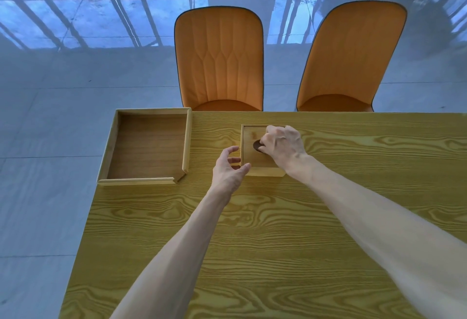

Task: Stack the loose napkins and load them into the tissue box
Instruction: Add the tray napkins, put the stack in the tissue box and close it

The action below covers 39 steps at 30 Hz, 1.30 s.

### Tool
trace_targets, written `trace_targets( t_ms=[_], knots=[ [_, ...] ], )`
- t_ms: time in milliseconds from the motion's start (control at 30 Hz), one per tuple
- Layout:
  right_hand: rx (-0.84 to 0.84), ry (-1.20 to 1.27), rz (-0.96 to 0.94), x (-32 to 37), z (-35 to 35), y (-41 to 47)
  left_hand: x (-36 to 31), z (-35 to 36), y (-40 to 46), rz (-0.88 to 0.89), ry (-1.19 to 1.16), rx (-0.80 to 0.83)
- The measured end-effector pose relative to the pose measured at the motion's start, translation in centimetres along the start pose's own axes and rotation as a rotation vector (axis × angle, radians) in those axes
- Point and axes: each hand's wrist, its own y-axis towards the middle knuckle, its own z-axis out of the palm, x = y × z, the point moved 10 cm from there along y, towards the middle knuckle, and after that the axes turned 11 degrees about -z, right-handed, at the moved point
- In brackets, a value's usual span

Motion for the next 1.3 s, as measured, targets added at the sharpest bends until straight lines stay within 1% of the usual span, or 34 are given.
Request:
trace_targets(
  t_ms=[133,267,367,467,567,733,800,967,1233,1300],
  knots=[
    [0.008,-0.027,-0.046,0.8,0.1,0.5,0.0,0.0,0.1,-0.001,0.005,-0.006],
    [-0.016,0.085,-0.032,-0.1,0.9,0.6,0.1,0.0,0.2,-0.006,0.004,-0.008],
    [-0.113,0.27,0.032,-1.4,0.7,-0.5,0.0,0.1,0.3,-0.004,0.004,-0.01],
    [-0.248,0.279,0.017,-1.2,-0.8,-2.2,0.1,0.1,0.4,-0.011,0.006,-0.009],
    [-0.311,0.38,0.107,-1.9,-0.5,-3.4,0.0,0.1,0.3,-0.014,0.011,-0.014],
    [-0.447,0.64,0.273,-3.6,0.5,-5.0,0.2,0.0,0.4,-0.023,0.009,-0.027],
    [-0.471,0.728,0.336,-4.3,0.8,-5.5,0.4,-0.1,0.4,-0.034,0.003,-0.032],
    [-0.523,0.935,0.406,-5.1,2.2,-6.2,0.3,0.0,0.4,-0.043,0.001,-0.031],
    [-0.608,0.982,0.45,-5.6,2.0,-7.0,0.5,0.0,0.4,-0.045,0.038,-0.007],
    [-0.599,0.984,0.47,-5.9,1.8,-7.3,0.2,0.0,0.3,-0.041,0.085,0.015]
  ],
)
